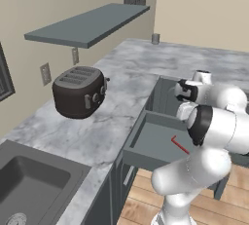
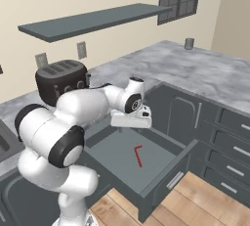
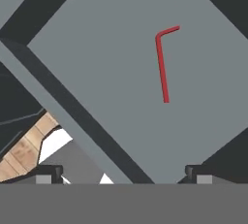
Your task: Take a straw from the drawer in front and place it inside the glass cup on the dining counter.
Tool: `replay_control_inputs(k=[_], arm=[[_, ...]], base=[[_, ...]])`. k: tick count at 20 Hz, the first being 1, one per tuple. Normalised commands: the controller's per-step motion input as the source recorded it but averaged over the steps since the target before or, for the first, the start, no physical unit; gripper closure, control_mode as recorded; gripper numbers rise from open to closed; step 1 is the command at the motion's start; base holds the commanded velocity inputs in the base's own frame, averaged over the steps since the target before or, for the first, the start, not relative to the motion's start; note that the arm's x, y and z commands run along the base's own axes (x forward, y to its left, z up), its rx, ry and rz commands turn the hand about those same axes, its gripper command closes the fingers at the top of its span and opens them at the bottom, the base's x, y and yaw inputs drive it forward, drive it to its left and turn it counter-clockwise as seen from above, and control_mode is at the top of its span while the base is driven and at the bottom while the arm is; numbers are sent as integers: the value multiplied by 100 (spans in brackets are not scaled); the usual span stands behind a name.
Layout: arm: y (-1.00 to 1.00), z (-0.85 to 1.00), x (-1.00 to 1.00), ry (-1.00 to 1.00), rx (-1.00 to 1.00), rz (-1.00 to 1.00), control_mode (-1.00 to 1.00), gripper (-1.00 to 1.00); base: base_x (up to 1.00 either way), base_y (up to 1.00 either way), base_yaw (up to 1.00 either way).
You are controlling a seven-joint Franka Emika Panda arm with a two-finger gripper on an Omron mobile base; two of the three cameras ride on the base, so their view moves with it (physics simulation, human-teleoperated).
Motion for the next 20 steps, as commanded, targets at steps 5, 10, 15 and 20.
replay_control_inputs(k=[5, 10, 15, 20], arm=[[0, -28, 41, -4, 0, -5, -100, -100], [0, -37, 31, -4, 0, -9, -100, -100], [0, -44, 32, -3, 0, -11, -100, -100], [0, -47, 32, -1, -2, -11, -100, -100]], base=[[0, 0, 0], [0, 0, 0], [0, 0, 0], [0, 0, 0]])
